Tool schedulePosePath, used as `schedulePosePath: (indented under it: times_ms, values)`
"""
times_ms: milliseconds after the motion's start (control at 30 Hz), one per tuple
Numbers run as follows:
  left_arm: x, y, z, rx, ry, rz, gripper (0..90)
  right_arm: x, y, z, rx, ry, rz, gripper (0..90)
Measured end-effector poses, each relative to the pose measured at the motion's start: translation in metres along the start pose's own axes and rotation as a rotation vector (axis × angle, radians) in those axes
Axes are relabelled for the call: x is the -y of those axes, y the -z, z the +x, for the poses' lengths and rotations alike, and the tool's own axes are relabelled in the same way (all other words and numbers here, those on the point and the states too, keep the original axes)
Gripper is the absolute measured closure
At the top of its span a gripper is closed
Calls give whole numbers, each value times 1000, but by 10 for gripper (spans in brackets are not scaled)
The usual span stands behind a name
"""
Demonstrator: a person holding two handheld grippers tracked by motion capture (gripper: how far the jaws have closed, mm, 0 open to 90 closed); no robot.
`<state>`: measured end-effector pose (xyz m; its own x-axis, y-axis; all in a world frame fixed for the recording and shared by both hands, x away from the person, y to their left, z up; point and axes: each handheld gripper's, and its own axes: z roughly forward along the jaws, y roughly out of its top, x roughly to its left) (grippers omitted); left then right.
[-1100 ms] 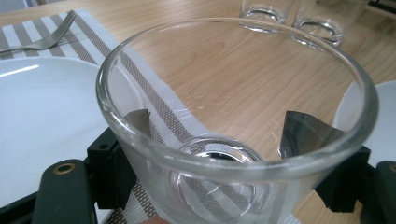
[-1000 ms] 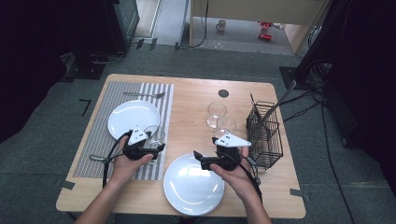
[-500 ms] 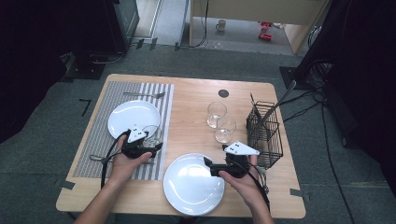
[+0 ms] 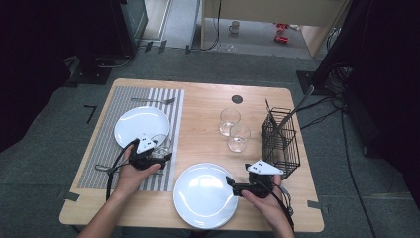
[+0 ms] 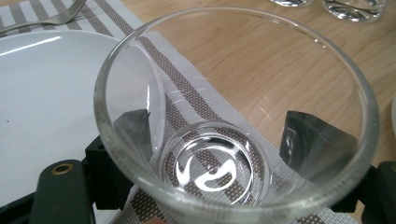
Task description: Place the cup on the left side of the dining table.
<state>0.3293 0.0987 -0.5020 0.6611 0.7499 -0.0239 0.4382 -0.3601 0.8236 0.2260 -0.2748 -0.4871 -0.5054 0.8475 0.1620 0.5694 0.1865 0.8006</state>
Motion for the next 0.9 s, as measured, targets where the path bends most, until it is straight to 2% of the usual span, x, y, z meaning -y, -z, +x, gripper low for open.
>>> schedulePosePath:
  times_ms: [67,233,500,733,900]
  values:
    - [0,3,2,6,19,-5,161,5,1,-2,0,-3,2,131]
    - [2,11,4,14,26,5,100,17,4,-6,1,-13,10,131]
    - [7,30,3,16,35,-21,100,33,13,-16,22,-34,20,131]
    - [17,45,4,8,43,-25,100,43,18,-22,39,-35,38,131]
    - [24,55,4,-4,30,-17,100,50,22,-27,53,-45,44,131]
